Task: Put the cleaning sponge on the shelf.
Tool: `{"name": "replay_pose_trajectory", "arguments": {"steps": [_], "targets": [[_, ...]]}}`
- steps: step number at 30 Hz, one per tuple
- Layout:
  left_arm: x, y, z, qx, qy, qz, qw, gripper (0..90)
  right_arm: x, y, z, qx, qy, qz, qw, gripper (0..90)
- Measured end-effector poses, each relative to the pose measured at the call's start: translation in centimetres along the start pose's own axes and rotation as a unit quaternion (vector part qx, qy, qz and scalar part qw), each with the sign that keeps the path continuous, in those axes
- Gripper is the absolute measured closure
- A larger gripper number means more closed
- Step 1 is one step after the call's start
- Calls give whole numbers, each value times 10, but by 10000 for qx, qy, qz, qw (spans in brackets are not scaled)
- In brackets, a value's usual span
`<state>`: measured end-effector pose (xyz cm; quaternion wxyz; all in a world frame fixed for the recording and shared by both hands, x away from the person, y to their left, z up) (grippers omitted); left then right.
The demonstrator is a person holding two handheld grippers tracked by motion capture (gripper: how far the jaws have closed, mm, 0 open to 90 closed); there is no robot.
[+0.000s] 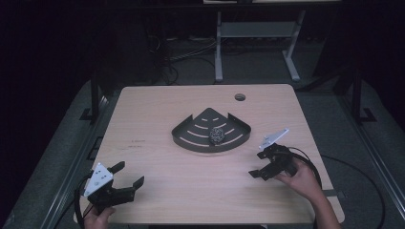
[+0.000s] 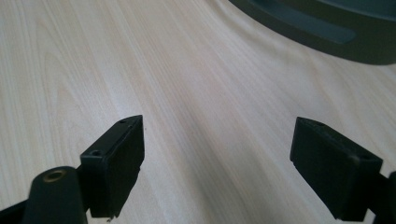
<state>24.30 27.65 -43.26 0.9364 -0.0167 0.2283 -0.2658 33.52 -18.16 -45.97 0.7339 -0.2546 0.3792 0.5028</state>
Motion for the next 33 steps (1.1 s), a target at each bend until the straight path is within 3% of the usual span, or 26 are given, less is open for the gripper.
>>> {"name": "replay_pose_trajectory", "arguments": {"steps": [14,33], "targets": [[0,0,0,8,8,5,10000,132,-2,10,-17,123,-42,21,9999,172],[0,0,-1,10,5,10,10000,133,-4,26,-30,101,-29,-14,9999,172]]}}
Point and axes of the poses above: each handheld gripper's, and its own axes: x roughly forward along the jaws, z roughly out of its top, y roughly to its left, the point moved 4 cm from there along x, roughly forward along the jaws, and after that the axes turned 12 degrees about -x, right-handed, at the moved point
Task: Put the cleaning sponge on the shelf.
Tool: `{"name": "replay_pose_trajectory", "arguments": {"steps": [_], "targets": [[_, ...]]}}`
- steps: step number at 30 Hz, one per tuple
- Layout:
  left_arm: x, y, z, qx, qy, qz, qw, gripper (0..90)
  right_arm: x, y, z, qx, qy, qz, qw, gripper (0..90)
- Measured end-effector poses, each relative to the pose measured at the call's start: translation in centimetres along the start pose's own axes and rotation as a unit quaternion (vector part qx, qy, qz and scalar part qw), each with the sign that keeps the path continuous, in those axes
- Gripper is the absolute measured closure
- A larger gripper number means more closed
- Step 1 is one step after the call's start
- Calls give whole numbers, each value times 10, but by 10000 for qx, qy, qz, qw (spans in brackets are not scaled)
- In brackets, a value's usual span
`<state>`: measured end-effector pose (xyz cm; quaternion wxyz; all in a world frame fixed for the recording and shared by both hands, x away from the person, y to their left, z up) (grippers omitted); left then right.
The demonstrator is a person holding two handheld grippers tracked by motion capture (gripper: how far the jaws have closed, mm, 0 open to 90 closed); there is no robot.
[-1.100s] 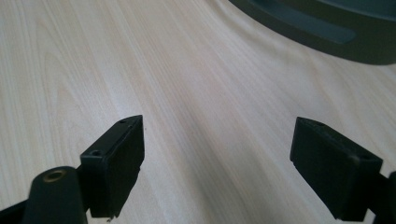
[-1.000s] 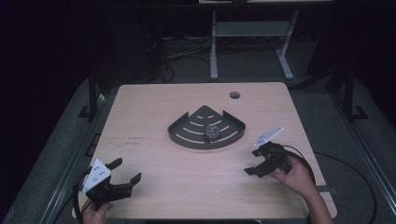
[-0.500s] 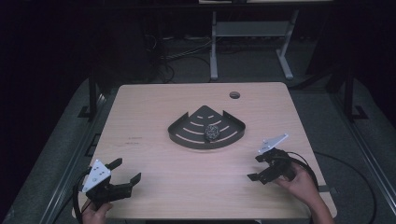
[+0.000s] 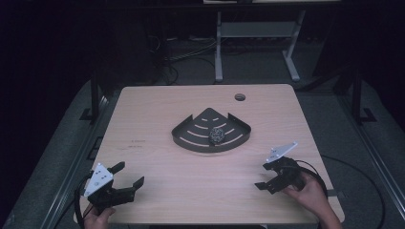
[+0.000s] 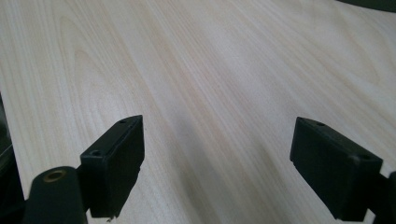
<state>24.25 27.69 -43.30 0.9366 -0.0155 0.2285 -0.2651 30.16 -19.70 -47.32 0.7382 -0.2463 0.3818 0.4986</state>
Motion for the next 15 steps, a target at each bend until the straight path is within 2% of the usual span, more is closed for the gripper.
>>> {"name": "replay_pose_trajectory", "arguments": {"steps": [15], "targets": [[0,0,-1,-12,17,7,10000,132,-1,8,-16,78,-36,-51,10000,172]]}}
Point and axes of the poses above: each handheld gripper's, and its own axes: x roughly forward along the jaws, z roughly out of its top, y roughly to its left, the point moved 4 cm from there along x, roughly forward along the jaws, and after that the axes turned 12 degrees about -x, right-handed, at the moved point
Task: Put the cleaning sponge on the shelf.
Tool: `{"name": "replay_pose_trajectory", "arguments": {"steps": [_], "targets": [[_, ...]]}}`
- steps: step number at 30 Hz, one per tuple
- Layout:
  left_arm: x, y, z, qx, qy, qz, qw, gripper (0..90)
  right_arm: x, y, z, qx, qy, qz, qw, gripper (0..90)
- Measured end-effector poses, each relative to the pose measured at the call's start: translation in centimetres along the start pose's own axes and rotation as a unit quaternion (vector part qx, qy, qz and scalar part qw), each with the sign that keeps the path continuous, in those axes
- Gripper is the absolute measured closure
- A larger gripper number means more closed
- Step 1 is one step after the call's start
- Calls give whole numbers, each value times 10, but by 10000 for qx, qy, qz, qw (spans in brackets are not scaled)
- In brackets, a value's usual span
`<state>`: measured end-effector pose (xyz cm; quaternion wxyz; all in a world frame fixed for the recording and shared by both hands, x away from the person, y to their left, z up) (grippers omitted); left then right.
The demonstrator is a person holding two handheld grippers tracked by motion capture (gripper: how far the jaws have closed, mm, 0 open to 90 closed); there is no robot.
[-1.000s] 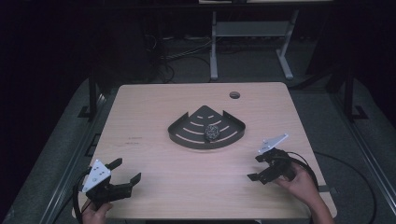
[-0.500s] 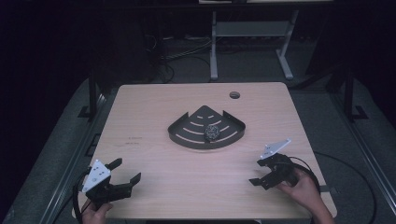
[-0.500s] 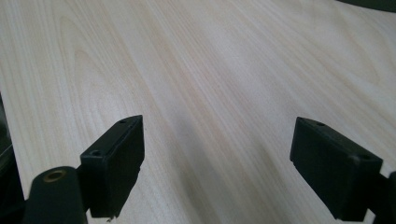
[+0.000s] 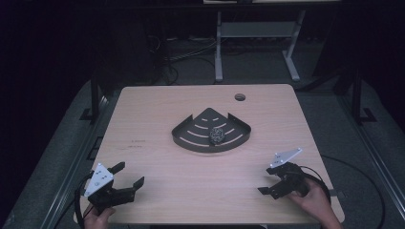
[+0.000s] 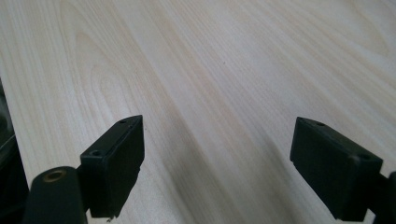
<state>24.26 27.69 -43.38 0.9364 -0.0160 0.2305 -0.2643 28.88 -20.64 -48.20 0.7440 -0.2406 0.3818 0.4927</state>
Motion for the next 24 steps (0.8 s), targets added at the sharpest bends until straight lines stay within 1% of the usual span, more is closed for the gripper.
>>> {"name": "replay_pose_trajectory", "arguments": {"steps": [6,15,18,24], "targets": [[1,-1,0,8,2,-7,10000,132,0,5,-7,74,-28,10,10000,172],[1,-1,-1,20,27,-5,10000,132,1,9,-14,71,-32,4,10000,172],[2,-1,-1,22,27,-8,10000,132,0,11,-16,126,-69,0,9999,172],[3,-2,-2,54,57,-30,10000,133,-3,15,-22,180,-145,-76,9997,171]]}}
Point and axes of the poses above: each handheld gripper's, and its own axes: x roughly forward along the jaws, z roughly out of its top, y roughly to its left, the point moved 4 cm from there along x, roughly forward along the jaws, and after that the axes turned 12 degrees about -x, right-handed, at the moved point
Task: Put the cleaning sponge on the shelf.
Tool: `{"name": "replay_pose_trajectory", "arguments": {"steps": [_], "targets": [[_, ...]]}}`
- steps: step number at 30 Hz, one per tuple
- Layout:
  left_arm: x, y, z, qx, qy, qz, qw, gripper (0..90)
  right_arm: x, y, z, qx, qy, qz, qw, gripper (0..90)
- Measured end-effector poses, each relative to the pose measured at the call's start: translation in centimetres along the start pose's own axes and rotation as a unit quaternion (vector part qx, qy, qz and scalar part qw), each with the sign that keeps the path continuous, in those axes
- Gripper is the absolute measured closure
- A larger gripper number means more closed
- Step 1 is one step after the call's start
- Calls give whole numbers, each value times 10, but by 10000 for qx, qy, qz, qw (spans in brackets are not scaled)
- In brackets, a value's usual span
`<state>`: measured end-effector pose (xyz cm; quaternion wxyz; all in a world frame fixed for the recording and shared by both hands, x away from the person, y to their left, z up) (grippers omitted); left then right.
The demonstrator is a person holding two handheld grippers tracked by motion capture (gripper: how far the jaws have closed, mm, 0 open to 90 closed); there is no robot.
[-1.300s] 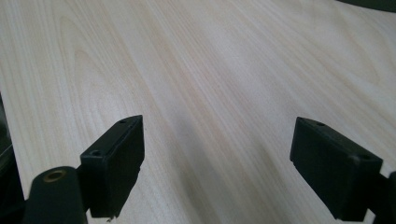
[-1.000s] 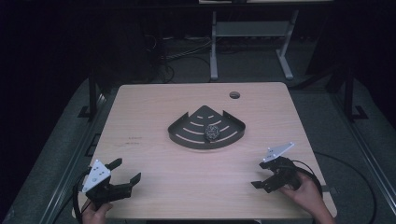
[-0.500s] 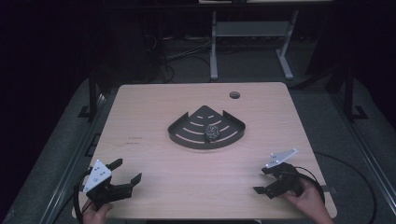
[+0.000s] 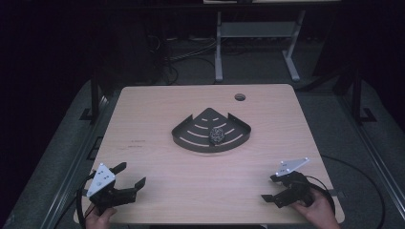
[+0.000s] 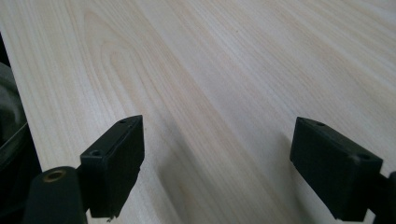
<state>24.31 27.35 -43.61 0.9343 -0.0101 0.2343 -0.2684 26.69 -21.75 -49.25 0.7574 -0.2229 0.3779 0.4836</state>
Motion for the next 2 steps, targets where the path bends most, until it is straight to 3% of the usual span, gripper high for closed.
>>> {"name": "replay_pose_trajectory", "arguments": {"steps": [2], "targets": [[1,0,0,-11,1,-5,10000,132,-2,2,-1,-11,-40,-35,10000,169]]}}
Point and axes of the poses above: each handheld gripper's, and its own axes: x roughly forward along the jaws, z roughly out of its top, y roughly to its left, the point moved 4 cm from there along x, roughly forward along the jaws, and after that the axes turned 12 degrees about -x, right-handed, at the moved point
